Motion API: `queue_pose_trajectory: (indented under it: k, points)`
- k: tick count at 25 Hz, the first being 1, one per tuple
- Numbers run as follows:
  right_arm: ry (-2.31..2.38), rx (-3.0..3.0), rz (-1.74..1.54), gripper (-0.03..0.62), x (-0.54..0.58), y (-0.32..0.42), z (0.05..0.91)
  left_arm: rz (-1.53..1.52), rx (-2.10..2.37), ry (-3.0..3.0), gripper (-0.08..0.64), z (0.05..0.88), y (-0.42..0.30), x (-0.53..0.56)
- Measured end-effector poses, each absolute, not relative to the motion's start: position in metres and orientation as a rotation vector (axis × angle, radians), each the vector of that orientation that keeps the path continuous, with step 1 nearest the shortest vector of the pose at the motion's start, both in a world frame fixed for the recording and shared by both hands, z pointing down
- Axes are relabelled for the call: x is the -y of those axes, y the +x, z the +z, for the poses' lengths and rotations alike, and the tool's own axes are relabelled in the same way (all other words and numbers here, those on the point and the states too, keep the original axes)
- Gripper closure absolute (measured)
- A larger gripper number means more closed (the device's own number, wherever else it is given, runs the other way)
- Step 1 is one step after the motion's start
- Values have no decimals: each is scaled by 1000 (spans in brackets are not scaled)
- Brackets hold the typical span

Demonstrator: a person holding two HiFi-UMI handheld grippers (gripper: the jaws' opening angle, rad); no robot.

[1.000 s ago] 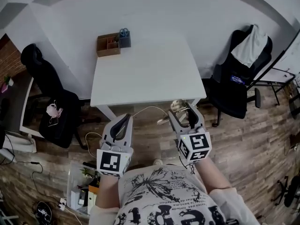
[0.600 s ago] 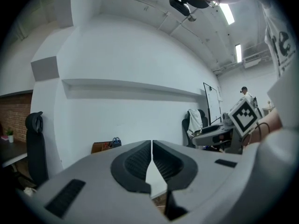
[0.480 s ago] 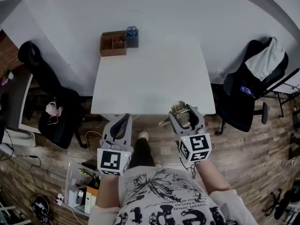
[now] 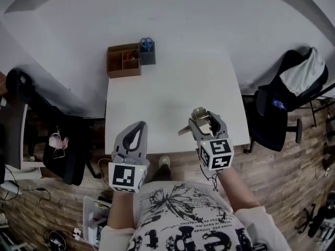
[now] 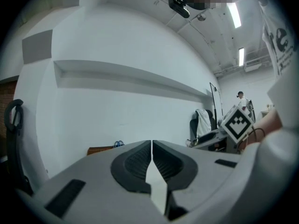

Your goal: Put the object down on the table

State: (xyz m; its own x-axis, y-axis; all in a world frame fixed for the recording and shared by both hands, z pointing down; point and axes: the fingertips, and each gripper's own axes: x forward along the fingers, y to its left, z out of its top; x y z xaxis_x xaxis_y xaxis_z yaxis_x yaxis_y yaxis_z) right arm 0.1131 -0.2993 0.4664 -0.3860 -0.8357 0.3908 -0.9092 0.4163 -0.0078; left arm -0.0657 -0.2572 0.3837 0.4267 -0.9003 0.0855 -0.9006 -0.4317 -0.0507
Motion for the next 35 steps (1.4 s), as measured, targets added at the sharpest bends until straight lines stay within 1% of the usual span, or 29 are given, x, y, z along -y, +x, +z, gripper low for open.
queue_pose_trajectory:
  k: [5,10,16,20,28,35]
  points:
    - [1467,2267,365,311,355,95,506,165,1664,2636,548,392,-88,307]
    - [1389,2171,426,311,397,78,562,201,1590,2606,548,428,-102,342]
    - [1297,2054,517,311,423,69,627,226,1568,2579,548,457,-113,373]
    - [1271,1998,634,311,431,68,661,258,1548,2546,548,478,-118,384]
    - [1227,1894,697,310,429,72,702,293,1499,2498,548,504,-115,388]
    - [1203,1841,720,310,431,71,710,303,1507,2511,548,512,-118,385]
